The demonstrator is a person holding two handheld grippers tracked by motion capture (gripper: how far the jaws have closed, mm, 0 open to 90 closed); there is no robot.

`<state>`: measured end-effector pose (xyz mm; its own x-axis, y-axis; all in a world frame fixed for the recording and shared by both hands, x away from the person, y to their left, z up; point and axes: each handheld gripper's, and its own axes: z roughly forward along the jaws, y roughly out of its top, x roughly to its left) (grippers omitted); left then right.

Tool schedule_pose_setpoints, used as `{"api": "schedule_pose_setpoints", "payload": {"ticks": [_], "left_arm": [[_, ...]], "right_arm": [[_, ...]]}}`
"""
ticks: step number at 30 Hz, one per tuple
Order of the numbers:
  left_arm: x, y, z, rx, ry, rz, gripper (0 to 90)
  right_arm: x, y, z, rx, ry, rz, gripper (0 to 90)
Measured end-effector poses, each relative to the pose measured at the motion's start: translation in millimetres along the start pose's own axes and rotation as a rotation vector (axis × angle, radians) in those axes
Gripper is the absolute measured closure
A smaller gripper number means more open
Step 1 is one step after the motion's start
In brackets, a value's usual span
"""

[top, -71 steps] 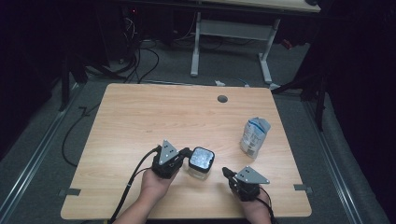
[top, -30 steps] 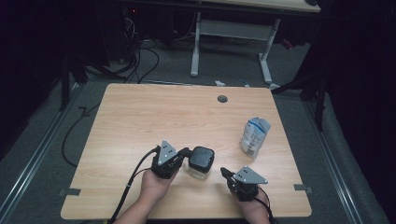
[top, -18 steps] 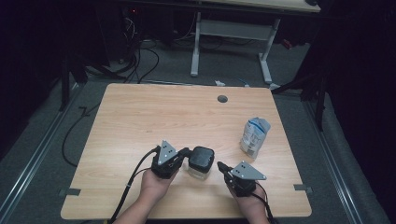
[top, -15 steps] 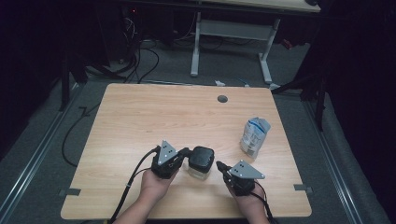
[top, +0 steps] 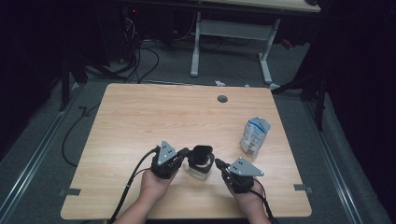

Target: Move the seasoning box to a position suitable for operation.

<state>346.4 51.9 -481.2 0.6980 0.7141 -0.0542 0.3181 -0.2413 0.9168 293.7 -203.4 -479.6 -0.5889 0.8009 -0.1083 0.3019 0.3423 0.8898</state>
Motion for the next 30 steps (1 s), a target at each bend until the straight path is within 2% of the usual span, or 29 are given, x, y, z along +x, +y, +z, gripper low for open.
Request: {"api": "schedule_pose_setpoints", "payload": {"ticks": [6, 16, 19, 23, 25, 30], "left_arm": [[-0.5, -0.9, -0.4, 0.003, -0.005, 0.001, 90.0], [-0.3, -0.3, -2.0, 0.011, -0.009, 0.004, 90.0], [3.0, -1.2, -8.5, 0.016, -0.008, 0.013, 90.0], [9.3, -3.5, -18.9, 0.019, -0.01, 0.004, 88.7], [7.4, -4.9, -22.3, 0.019, -0.014, 0.006, 87.5], [0.0, -13.3, -23.2, 0.028, -0.032, 0.0, 87.0]], "right_arm": [[0.9, 8.3, 0.8, -0.019, 0.004, -0.002, 89.7], [14.9, 24.7, 7.7, -0.042, 0.056, -0.016, 89.7], [17.4, 26.5, 9.4, -0.012, 0.045, -0.022, 89.6], [17.6, 27.5, 7.7, -0.005, 0.041, 0.004, 89.6], [17.9, 26.6, 8.5, -0.006, 0.05, 0.019, 89.6], [18.2, 26.4, 10.3, -0.008, 0.051, 0.019, 89.6]]}}
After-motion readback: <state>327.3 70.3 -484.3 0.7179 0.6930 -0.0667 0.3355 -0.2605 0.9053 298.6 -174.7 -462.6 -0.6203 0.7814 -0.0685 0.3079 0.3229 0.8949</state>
